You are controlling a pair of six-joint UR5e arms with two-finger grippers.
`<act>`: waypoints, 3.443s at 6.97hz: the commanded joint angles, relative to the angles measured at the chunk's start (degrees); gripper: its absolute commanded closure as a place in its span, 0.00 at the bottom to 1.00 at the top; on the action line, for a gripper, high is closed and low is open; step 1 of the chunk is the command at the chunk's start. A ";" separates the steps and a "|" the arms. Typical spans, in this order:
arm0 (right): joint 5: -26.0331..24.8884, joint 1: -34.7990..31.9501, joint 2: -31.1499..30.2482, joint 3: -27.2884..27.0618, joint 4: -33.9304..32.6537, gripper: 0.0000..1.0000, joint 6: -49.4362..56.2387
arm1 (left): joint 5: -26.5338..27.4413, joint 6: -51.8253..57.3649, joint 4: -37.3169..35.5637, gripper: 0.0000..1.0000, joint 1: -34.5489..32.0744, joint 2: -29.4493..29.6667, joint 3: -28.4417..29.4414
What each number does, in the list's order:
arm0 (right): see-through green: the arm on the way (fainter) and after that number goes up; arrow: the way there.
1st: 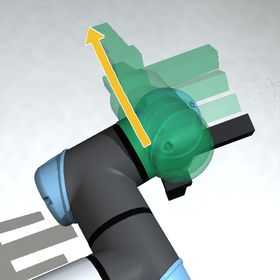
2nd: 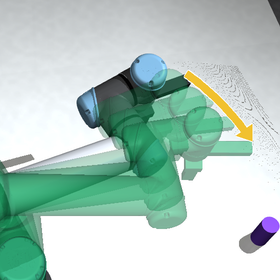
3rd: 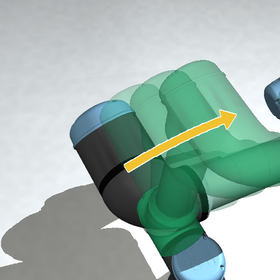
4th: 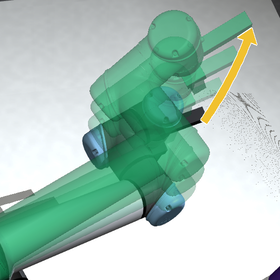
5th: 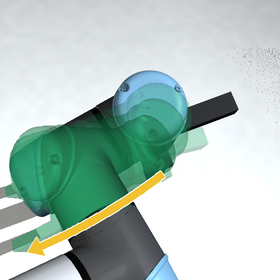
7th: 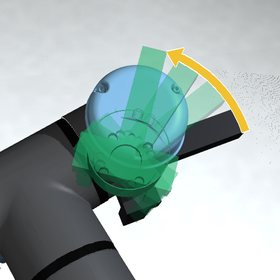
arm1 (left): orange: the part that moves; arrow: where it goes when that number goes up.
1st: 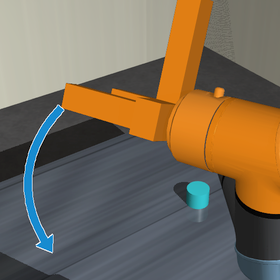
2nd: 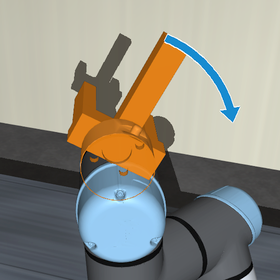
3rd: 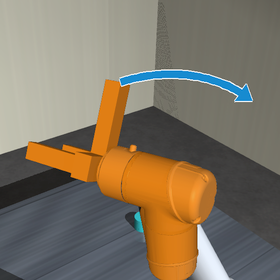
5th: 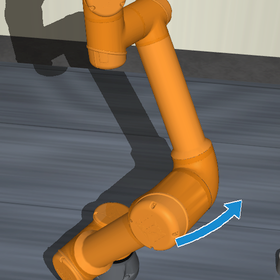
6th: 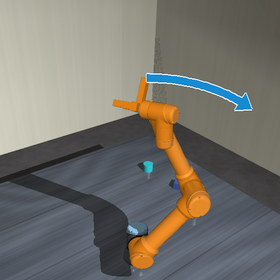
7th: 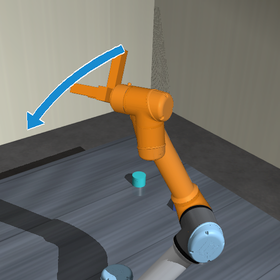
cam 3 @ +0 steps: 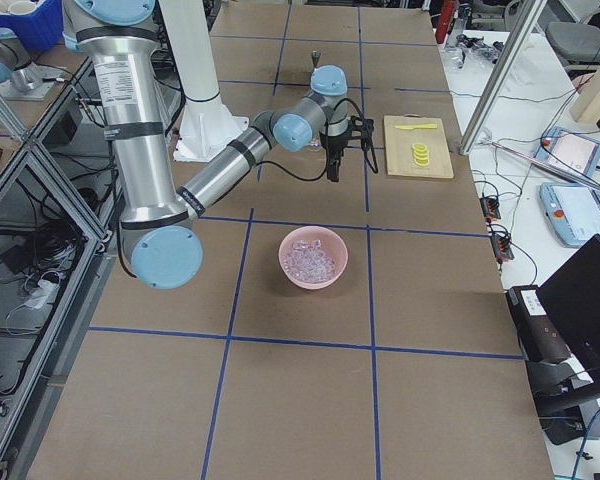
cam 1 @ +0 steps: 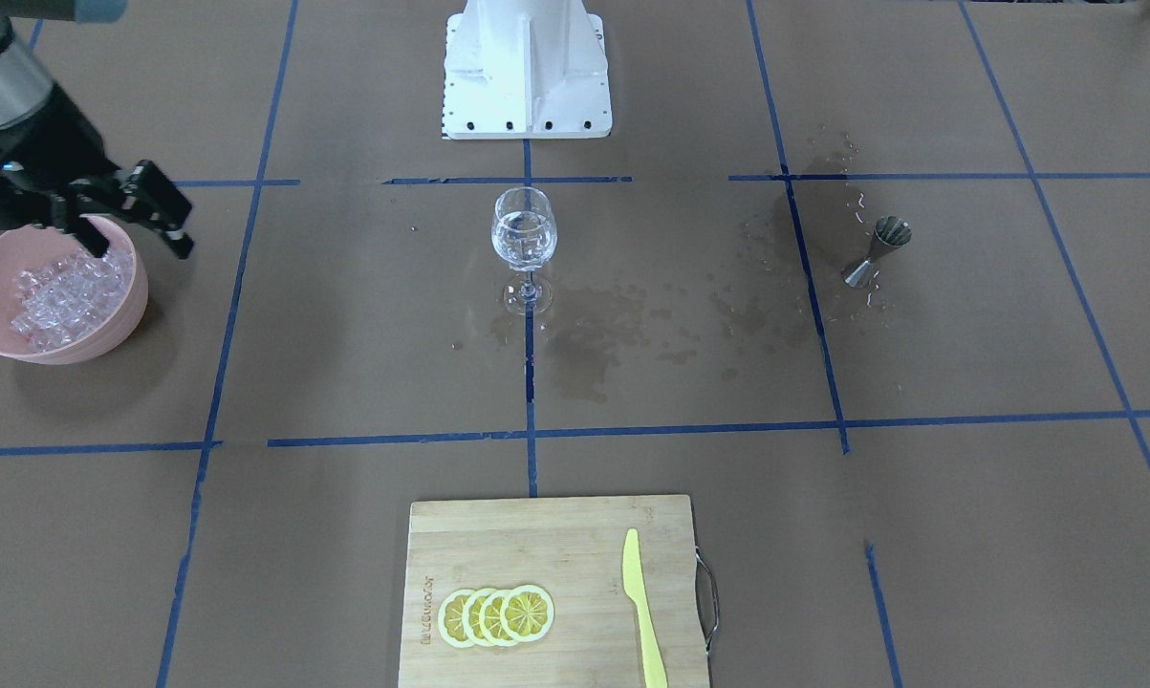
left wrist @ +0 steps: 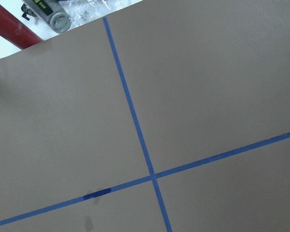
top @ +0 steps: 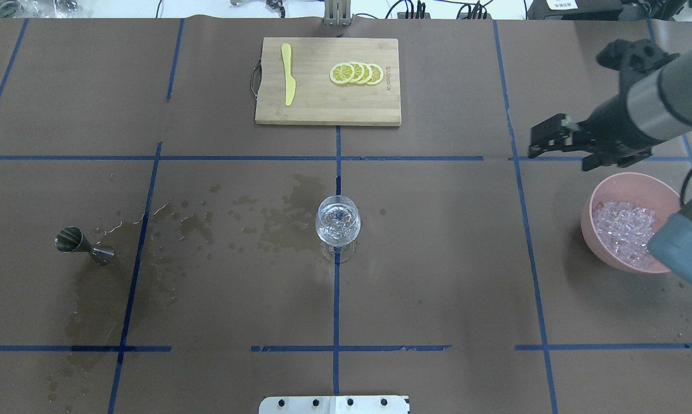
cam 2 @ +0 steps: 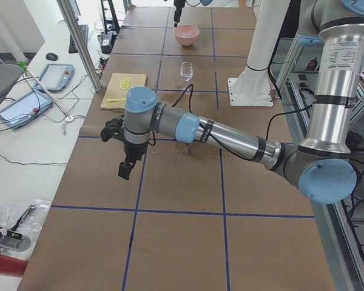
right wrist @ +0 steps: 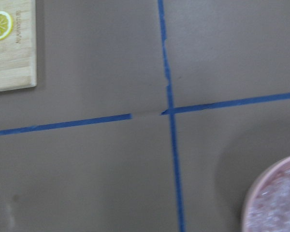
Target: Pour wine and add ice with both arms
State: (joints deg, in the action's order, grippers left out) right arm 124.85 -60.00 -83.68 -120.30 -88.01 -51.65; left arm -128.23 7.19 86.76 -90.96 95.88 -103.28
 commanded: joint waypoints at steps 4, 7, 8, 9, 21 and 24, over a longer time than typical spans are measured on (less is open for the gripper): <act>8.24 -24.78 -7.46 18.31 -0.23 0.00 47.91 | -10.22 4.59 12.46 0.00 -1.41 -10.73 6.86; 8.85 -24.12 -6.06 19.75 -0.23 0.00 48.93 | -9.66 4.23 -5.16 0.00 -1.50 -5.71 4.70; 8.75 -24.02 -5.97 20.63 -0.23 0.00 48.93 | -9.75 2.32 -5.29 0.00 -1.33 -5.79 4.15; 8.92 -23.24 -5.79 21.16 -0.84 0.00 48.49 | -9.75 -0.40 -4.94 0.00 -1.24 -5.88 4.23; 9.36 -23.32 -4.56 21.69 -3.57 0.00 48.40 | -10.11 0.19 1.57 0.00 -0.36 -6.94 2.92; 10.41 -23.32 -4.65 23.00 -3.57 0.00 48.31 | -10.02 0.19 1.92 0.00 1.04 -7.20 2.47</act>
State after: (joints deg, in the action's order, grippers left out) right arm 134.73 -83.32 -88.29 -98.21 -91.63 -3.35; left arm -138.28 7.38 88.45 -90.61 88.74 -100.76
